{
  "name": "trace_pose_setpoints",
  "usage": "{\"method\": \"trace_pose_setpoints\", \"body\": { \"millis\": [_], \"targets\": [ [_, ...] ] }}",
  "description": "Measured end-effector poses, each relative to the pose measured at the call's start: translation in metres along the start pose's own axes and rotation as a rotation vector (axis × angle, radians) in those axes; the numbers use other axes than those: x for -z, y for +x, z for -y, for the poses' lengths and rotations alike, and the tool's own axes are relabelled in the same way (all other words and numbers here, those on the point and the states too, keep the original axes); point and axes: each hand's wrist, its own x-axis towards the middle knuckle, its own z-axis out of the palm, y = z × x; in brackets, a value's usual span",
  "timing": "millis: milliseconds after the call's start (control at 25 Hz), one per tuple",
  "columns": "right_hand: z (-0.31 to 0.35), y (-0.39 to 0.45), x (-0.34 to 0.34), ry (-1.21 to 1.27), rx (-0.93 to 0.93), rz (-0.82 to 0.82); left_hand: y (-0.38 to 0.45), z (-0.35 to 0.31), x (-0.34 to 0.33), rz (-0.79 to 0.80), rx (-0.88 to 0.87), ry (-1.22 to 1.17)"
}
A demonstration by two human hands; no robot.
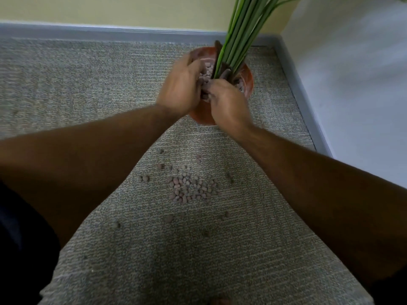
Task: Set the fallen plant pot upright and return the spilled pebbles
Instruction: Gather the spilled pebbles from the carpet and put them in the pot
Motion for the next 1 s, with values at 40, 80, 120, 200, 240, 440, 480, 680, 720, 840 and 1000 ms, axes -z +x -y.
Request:
{"method": "trace_pose_setpoints", "body": {
  "millis": [40,80,120,200,240,440,480,680,720,840,1000],
  "targets": [
    [-0.001,-0.01,0.002,-0.098,0.06,-0.073,-0.011,0.003,0.002,-0.025,-0.026,0.023],
    [-0.001,-0.023,0.002,-0.193,0.14,-0.132,-0.023,0.006,0.004,-0.027,-0.043,0.058],
    [-0.001,-0.037,-0.001,-0.253,0.217,-0.158,-0.035,0.011,0.005,-0.013,-0.047,0.096],
    [0.007,-0.067,-0.015,-0.237,0.28,-0.013,-0.061,0.025,0.004,0.116,0.049,0.127],
    [0.013,-0.08,-0.024,-0.191,0.246,0.15,-0.077,0.032,0.004,0.254,0.131,0.112],
    [0.025,-0.131,-0.058,-0.231,0.037,0.806,-0.164,0.038,-0.007,0.872,0.125,0.151],
    [0.023,-0.138,-0.06,-0.245,0.007,0.845,-0.175,0.034,-0.012,0.914,0.107,0.198],
    [0.016,-0.172,-0.066,-0.3,-0.005,0.828,-0.205,0.016,-0.035,0.915,0.113,0.301],
    [0.015,-0.178,-0.066,-0.302,0.037,0.799,-0.21,0.014,-0.038,0.888,0.105,0.315],
    [0.009,-0.194,-0.071,-0.308,0.12,0.72,-0.222,0.01,-0.044,0.803,0.065,0.317],
    [0.0,-0.206,-0.065,-0.221,0.18,0.616,-0.23,0.008,-0.048,0.708,0.023,0.279]
  ]
}}
